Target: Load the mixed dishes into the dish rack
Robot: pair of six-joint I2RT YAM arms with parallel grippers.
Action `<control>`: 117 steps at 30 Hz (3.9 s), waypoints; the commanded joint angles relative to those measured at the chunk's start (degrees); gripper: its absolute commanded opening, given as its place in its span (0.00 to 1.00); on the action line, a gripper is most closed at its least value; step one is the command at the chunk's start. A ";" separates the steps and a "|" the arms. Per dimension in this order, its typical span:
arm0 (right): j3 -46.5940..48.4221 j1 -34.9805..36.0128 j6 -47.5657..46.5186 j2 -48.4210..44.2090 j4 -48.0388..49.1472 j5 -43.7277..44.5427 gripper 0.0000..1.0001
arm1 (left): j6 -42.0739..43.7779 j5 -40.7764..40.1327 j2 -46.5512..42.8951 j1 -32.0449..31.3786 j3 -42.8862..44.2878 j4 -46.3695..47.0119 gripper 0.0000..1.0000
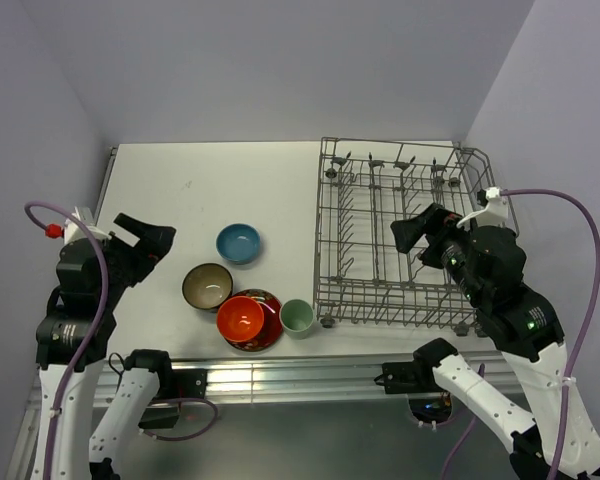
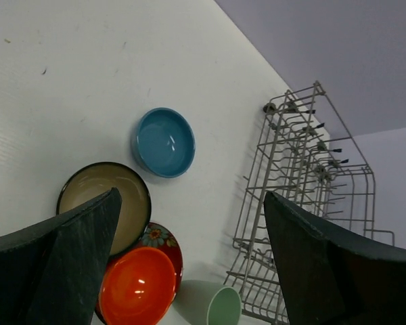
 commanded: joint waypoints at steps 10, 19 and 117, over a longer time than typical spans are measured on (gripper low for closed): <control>-0.91 0.12 -3.92 2.64 -0.04 -1.35 1.00 | 5.72 4.89 12.55 -1.63 -2.83 3.81 0.77; -3.99 0.03 -3.57 2.03 2.16 -4.08 1.00 | 1.33 -10.21 25.64 -19.47 2.35 3.90 0.77; -7.68 0.12 -10.86 -2.02 2.25 -9.09 1.00 | -44.55 -1.89 52.09 -5.24 -1.69 -3.92 0.57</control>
